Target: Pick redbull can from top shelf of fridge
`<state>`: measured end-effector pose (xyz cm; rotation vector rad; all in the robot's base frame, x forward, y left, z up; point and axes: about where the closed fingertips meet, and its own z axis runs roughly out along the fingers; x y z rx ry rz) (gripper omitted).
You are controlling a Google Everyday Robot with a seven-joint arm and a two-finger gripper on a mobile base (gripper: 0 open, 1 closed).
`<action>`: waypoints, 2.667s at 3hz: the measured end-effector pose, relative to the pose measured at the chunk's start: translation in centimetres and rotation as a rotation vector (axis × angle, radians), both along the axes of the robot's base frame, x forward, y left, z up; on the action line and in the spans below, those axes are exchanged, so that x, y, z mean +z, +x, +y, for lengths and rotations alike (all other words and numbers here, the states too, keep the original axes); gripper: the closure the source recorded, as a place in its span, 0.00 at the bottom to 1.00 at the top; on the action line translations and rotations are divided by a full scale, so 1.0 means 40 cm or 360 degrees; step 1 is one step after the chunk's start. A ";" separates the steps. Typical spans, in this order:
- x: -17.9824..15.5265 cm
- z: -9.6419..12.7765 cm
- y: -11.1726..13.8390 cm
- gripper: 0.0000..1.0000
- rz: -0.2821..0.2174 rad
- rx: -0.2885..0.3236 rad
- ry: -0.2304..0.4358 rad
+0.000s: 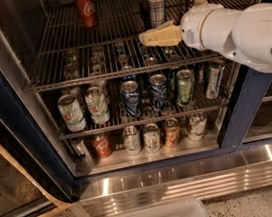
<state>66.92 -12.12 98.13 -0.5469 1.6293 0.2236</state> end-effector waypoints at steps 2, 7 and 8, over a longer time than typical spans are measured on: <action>0.003 0.040 0.082 0.00 -0.0099 -0.0049 0.0100; -0.007 0.015 0.171 0.00 -0.0271 -0.0356 0.0195; 0.000 0.011 0.184 0.00 -0.0286 -0.0375 0.0208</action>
Offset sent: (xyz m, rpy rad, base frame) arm 0.0529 0.0177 -0.0015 0.0933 -0.1042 -0.0780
